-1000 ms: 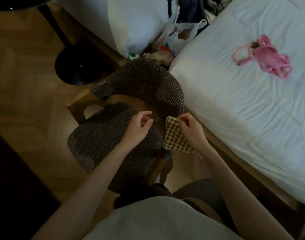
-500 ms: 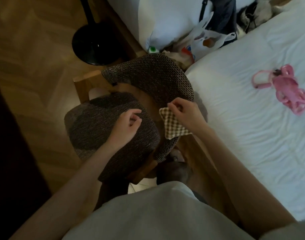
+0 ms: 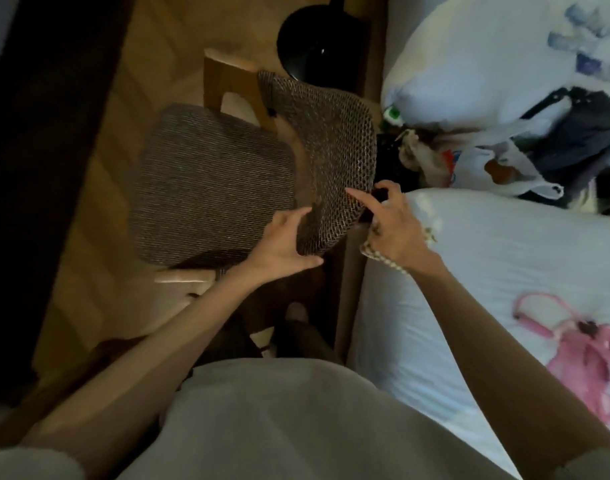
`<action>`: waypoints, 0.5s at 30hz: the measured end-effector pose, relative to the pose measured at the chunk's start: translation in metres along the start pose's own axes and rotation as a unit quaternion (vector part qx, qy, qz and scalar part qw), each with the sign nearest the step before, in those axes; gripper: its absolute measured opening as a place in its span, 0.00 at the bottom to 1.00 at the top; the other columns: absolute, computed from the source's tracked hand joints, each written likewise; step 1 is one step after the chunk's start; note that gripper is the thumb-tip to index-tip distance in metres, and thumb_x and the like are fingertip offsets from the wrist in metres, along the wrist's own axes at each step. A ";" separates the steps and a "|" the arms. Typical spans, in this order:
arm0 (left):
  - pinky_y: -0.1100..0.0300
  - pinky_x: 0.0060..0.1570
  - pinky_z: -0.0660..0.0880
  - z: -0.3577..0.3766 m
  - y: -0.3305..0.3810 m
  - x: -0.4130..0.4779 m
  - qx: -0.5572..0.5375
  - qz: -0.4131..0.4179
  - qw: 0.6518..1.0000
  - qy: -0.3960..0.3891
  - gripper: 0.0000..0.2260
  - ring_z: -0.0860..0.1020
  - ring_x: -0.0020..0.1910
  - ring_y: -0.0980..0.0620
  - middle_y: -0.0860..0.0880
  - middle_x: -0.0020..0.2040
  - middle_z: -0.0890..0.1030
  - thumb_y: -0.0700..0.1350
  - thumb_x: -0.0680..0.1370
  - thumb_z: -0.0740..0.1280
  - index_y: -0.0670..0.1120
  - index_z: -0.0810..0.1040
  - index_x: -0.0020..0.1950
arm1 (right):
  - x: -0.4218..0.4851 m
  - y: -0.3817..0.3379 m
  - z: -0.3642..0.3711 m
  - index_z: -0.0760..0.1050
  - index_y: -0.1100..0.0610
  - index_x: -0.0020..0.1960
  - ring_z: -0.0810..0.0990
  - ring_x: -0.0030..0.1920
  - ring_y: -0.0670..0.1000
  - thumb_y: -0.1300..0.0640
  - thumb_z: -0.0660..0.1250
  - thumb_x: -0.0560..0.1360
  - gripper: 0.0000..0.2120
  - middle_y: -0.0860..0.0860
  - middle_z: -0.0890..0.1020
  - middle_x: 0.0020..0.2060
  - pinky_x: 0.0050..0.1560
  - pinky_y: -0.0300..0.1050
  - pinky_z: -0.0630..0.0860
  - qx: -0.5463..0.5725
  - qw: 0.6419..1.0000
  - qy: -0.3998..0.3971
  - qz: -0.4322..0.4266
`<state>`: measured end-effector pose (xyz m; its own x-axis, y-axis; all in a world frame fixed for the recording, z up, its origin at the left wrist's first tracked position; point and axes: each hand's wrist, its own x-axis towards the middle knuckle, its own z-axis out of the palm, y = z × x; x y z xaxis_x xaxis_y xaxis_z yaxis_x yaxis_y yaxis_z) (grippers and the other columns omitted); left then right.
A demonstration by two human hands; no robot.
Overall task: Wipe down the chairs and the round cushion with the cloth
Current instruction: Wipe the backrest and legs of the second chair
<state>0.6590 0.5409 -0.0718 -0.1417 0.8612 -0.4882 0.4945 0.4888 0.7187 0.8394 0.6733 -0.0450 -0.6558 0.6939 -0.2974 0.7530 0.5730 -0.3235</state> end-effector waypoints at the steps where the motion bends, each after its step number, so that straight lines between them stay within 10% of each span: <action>1: 0.58 0.68 0.57 0.014 0.004 0.002 0.004 -0.001 1.000 0.013 0.45 0.58 0.72 0.46 0.45 0.72 0.59 0.53 0.68 0.76 0.53 0.53 0.77 | 0.006 0.003 0.002 0.61 0.43 0.74 0.66 0.64 0.63 0.66 0.66 0.71 0.36 0.61 0.61 0.69 0.57 0.54 0.72 -0.017 1.000 0.003 -0.011; 8: 0.45 0.64 0.70 0.075 0.012 0.051 0.033 -0.016 0.992 0.117 0.46 0.68 0.69 0.40 0.42 0.75 0.60 0.58 0.70 0.72 0.58 0.44 0.77 | 0.058 0.023 0.011 0.58 0.41 0.73 0.72 0.59 0.61 0.57 0.70 0.72 0.35 0.61 0.72 0.60 0.58 0.56 0.73 -0.011 0.998 -0.028 -0.046; 15: 0.49 0.37 0.79 0.068 -0.009 0.055 0.146 0.042 0.973 0.171 0.46 0.79 0.34 0.42 0.45 0.45 0.79 0.52 0.72 0.70 0.61 0.38 0.76 | 0.064 0.027 0.031 0.57 0.42 0.71 0.74 0.57 0.58 0.51 0.58 0.77 0.24 0.58 0.75 0.59 0.57 0.55 0.74 0.014 0.996 -0.022 -0.081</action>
<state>0.7048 0.5740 -0.1388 -0.3421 0.9172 -0.2041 0.7325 0.3964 0.5535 0.8160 0.7203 -0.1005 -0.7701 0.5743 -0.2777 0.6364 0.6625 -0.3950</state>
